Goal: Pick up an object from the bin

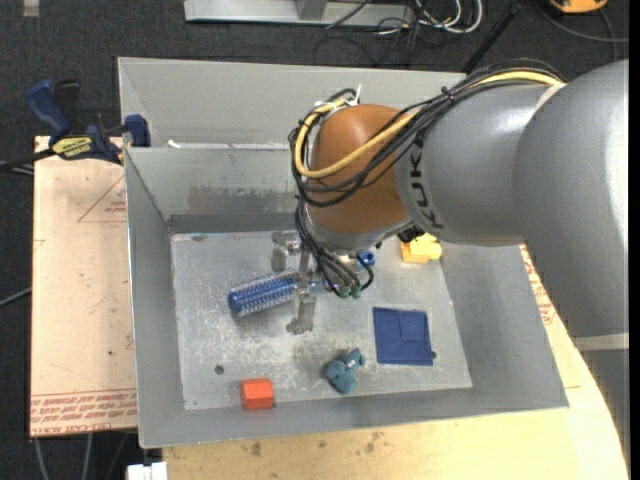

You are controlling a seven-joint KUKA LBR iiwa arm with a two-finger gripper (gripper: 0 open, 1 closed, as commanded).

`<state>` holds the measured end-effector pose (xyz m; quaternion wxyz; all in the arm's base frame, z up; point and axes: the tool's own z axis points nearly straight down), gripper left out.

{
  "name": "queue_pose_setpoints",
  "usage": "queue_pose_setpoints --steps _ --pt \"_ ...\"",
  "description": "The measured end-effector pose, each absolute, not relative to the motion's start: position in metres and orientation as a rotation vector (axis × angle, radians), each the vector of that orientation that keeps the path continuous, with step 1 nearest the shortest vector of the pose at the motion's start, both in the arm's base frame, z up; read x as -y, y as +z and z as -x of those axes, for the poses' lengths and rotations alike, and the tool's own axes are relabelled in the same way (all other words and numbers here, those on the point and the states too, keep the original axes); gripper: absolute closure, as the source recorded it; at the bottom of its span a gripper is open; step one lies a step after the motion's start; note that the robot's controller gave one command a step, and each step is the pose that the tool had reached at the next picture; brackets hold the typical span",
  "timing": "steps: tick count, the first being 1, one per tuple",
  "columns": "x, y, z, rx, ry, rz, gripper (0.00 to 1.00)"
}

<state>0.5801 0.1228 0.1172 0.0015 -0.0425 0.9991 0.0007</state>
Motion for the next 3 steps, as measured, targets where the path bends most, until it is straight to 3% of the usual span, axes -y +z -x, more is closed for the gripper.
queue_pose_setpoints --steps 1,2,3 --pt "-0.1189 0.0675 -0.5786 -3.143 0.002 0.046 0.0" --pt "-0.1193 0.068 -0.5794 -3.142 0.005 0.043 0.0" --pt "-0.1194 0.0685 -0.58 -3.14 0.005 0.043 1.0"
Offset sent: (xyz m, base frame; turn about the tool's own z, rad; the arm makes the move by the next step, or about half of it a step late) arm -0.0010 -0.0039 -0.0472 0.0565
